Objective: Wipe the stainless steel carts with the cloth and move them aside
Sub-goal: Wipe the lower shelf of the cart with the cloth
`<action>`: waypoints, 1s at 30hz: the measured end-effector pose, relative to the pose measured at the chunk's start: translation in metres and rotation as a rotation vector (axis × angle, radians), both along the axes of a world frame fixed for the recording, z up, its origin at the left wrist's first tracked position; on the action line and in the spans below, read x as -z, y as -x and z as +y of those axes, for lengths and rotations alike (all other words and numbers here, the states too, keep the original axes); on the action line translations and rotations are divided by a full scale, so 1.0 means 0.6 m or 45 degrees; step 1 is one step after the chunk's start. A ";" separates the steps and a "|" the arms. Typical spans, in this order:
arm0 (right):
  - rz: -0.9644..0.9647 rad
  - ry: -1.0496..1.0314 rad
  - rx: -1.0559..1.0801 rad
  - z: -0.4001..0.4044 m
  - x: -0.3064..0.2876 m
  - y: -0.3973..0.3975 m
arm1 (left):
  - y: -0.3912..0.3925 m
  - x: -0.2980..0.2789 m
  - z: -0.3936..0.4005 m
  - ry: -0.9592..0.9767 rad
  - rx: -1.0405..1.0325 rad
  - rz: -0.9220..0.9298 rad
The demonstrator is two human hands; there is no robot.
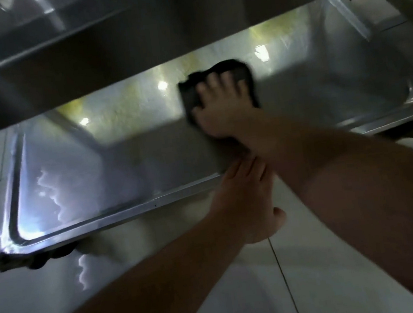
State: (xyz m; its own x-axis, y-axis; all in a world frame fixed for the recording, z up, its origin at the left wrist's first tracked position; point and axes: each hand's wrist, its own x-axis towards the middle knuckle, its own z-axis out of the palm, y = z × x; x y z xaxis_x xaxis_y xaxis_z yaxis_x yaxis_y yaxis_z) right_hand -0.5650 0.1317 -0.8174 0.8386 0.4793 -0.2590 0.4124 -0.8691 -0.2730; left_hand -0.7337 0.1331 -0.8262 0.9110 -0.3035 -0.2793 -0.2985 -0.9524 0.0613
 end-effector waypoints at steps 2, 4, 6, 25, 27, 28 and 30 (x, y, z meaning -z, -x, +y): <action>0.085 0.015 -0.267 0.048 -0.004 0.029 | -0.010 -0.005 0.001 -0.153 0.126 0.092; 0.096 -0.008 -0.358 0.042 -0.007 0.027 | -0.010 -0.006 0.005 -0.157 0.144 0.102; 0.006 -0.059 -0.319 -0.004 -0.006 0.014 | 0.001 -0.002 0.014 -0.012 0.083 -0.023; -0.168 -0.057 0.378 0.081 0.006 0.085 | 0.268 -0.019 0.468 -0.016 -0.750 -0.041; -0.158 -0.089 0.040 0.172 0.006 0.138 | 0.267 -0.011 0.464 -0.028 -0.773 -0.062; -0.143 -0.094 -0.120 0.203 0.004 0.160 | 0.268 -0.009 0.463 -0.033 -0.776 -0.055; -0.146 -0.089 -0.349 0.224 0.004 0.180 | 0.270 -0.005 0.467 -0.015 -0.773 -0.048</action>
State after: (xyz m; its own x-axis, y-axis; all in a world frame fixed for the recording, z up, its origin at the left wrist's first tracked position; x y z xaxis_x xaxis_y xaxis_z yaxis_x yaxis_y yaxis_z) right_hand -0.6732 0.2662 -0.8199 0.6975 0.7050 -0.1283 0.6605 -0.7020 -0.2663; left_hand -0.8958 0.4132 -0.8234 0.9295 0.2765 -0.2438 0.2967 -0.9537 0.0493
